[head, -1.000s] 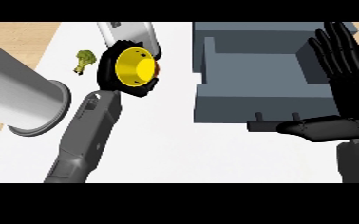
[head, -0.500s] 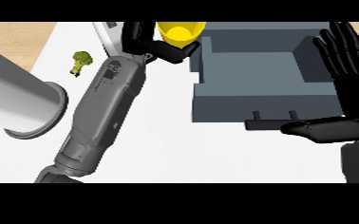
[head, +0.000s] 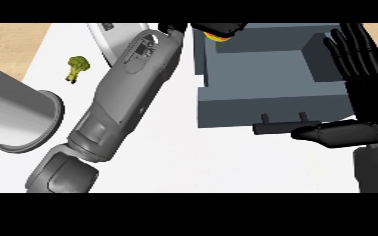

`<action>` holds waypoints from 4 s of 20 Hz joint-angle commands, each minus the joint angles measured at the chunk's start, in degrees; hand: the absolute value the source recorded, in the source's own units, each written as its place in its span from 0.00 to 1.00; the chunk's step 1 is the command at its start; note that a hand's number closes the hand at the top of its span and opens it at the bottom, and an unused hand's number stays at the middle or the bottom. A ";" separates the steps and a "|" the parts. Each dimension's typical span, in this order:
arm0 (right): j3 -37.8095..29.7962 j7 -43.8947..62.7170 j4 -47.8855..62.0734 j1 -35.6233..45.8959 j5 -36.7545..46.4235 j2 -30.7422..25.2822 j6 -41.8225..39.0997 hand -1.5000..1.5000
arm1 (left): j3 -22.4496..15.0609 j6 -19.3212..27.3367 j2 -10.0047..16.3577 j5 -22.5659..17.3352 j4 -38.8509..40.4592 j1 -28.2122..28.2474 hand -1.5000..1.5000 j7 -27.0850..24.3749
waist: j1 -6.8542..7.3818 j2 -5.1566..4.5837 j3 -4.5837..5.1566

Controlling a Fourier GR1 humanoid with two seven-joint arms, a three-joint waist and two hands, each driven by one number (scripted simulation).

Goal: Pick up the cup, place it into the drawer and close the drawer

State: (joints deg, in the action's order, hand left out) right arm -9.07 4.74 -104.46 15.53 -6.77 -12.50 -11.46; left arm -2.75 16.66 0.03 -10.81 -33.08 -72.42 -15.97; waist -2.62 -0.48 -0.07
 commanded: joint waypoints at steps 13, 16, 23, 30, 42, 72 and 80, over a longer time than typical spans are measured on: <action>3.46 -2.46 2.48 4.13 -0.43 1.54 -2.11 0.00 | -14.59 -2.27 -0.03 -5.28 17.02 -4.06 1.00 4.13 | -7.63 -2.04 -0.12; 3.62 -0.14 3.11 7.98 -1.12 0.48 -2.62 0.00 | -16.51 -2.16 -0.03 -6.03 16.86 -1.78 0.00 2.33 | -8.40 -2.35 -0.04; 8.23 -0.04 3.53 8.23 -8.60 2.49 -10.16 1.00 | -12.78 -2.54 -0.03 -14.62 13.33 0.19 0.00 -3.46 | -10.00 -2.99 0.02; 15.28 4.24 4.20 6.85 -11.48 -2.87 -22.25 1.00 | -10.14 -3.11 -0.03 -21.98 10.15 -0.22 0.00 -10.43 | -7.20 -1.88 0.08; 24.11 0.74 4.12 -0.38 19.58 -10.12 -18.41 0.00 | -9.75 0.76 -0.03 -25.51 11.48 0.39 0.00 -13.98 | 0.21 -0.19 -0.02; 10.11 -25.79 75.07 36.73 31.03 -9.60 3.00 1.00 | -10.60 -13.38 9.40 -26.76 -8.07 22.09 0.00 -12.08 | 12.64 -1.78 -0.24; 7.97 -24.36 73.21 38.35 28.06 -13.50 -1.86 1.00 | -11.25 -15.89 10.62 -26.82 -9.53 24.25 0.00 -11.59 | 14.26 -2.15 -0.11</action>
State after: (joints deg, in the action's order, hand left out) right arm 3.99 -24.15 -34.14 43.39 21.02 -19.98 -19.17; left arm -13.53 2.23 10.26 -37.58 -42.01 -49.42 -27.89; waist 9.30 -1.47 -0.64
